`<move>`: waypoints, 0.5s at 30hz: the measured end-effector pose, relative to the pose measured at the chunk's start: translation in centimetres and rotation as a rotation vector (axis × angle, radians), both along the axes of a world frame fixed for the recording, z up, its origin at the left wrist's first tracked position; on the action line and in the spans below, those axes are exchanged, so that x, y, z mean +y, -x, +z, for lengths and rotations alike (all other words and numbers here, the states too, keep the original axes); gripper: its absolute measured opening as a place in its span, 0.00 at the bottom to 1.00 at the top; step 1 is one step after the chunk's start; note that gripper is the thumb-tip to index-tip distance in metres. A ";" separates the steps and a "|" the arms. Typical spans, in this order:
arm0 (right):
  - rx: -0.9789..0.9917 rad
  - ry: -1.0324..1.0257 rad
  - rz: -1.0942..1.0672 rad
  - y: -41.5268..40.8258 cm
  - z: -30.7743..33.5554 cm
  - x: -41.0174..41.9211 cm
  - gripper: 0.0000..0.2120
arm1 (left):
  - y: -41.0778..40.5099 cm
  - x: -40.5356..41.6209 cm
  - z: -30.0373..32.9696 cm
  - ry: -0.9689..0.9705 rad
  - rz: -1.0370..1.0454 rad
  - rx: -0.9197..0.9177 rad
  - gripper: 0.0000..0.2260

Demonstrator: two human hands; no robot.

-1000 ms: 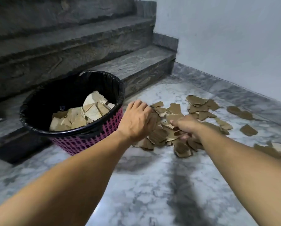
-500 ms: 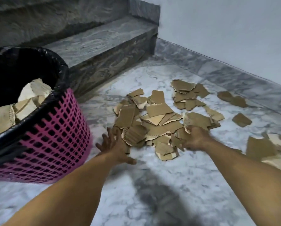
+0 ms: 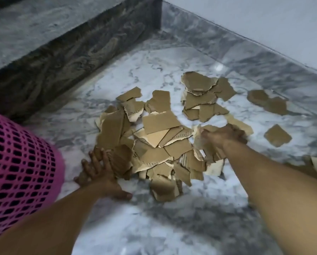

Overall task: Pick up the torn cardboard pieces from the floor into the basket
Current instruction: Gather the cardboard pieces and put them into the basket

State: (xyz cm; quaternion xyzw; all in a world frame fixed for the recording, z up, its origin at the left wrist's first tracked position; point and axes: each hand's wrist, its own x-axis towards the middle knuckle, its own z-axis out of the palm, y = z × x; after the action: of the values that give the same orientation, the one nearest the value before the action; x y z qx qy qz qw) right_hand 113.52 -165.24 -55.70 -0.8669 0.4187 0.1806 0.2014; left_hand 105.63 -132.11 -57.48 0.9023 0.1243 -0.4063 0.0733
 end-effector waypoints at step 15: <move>0.084 -0.078 0.217 -2.0 0.9 5.8 0.51 | -1.5 -2.2 -0.1 -0.143 0.195 -0.087 0.73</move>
State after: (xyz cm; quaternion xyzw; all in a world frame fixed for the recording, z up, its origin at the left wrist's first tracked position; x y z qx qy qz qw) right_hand 115.55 -159.42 -54.77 -0.8903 0.3232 0.2537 0.1963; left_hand 107.11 -134.26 -57.60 0.9056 0.2368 -0.3477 0.0532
